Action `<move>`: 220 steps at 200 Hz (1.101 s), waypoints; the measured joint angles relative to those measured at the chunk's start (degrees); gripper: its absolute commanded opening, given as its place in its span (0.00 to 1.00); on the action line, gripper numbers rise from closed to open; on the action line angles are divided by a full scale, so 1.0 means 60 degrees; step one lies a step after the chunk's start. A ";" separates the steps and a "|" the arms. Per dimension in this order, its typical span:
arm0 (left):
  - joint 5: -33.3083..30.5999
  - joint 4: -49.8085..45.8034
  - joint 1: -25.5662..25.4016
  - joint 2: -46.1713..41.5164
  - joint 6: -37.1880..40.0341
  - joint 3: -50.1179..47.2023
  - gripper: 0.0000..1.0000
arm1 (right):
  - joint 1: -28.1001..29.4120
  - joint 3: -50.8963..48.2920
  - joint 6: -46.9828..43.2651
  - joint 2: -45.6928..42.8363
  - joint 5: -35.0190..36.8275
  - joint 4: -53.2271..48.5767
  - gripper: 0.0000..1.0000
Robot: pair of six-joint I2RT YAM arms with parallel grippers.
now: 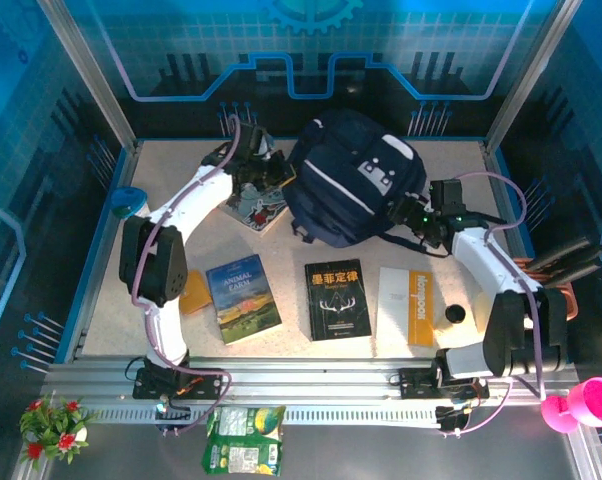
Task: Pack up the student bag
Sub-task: Move the student bag to the top-center of the table, then pick up the student bag from the top-center of the table.
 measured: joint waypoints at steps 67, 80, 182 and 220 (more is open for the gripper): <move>-0.1242 -0.0036 0.0335 -0.0313 0.1107 -0.0863 0.61 | -0.0022 0.0550 0.0794 0.2269 -0.0969 0.1111 0.73; -0.1275 0.0015 0.0335 -0.0608 0.1086 -0.1406 0.64 | -0.0076 0.0765 0.0841 0.2739 -0.1257 0.1428 0.70; -0.0688 0.1628 -0.0492 -0.3060 -0.0729 -0.5406 0.74 | -0.0288 0.2018 0.0277 0.4677 -0.2718 0.2590 0.46; -0.0426 0.2299 -0.0627 -0.2630 -0.1472 -0.5723 0.74 | -0.0339 0.1974 0.0106 0.4721 -0.3173 0.3053 0.16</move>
